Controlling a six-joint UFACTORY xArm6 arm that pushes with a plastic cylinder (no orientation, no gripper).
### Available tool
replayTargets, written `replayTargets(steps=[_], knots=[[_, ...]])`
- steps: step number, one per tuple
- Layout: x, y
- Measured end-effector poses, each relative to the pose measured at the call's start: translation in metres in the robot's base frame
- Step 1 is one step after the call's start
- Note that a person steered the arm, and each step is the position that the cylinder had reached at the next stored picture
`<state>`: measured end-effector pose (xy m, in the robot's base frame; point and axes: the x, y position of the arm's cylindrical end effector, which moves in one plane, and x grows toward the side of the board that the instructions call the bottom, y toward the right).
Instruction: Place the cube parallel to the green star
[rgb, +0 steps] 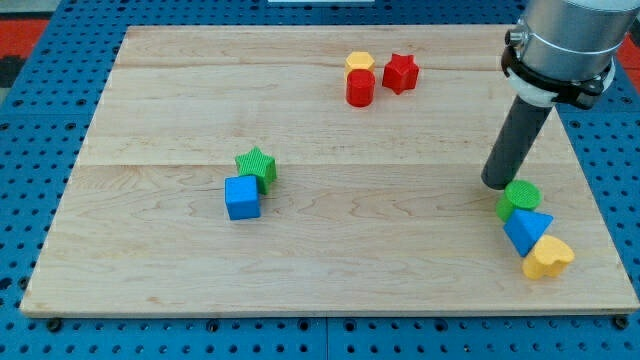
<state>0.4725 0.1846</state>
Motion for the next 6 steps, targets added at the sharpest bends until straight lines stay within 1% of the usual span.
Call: replayTargets(steps=[1, 2, 3, 4, 5, 6], knots=[[0.01, -0.017], [0.01, -0.061], [0.015, -0.141], [0.037, -0.21], [0.037, -0.302], [0.014, -0.345]])
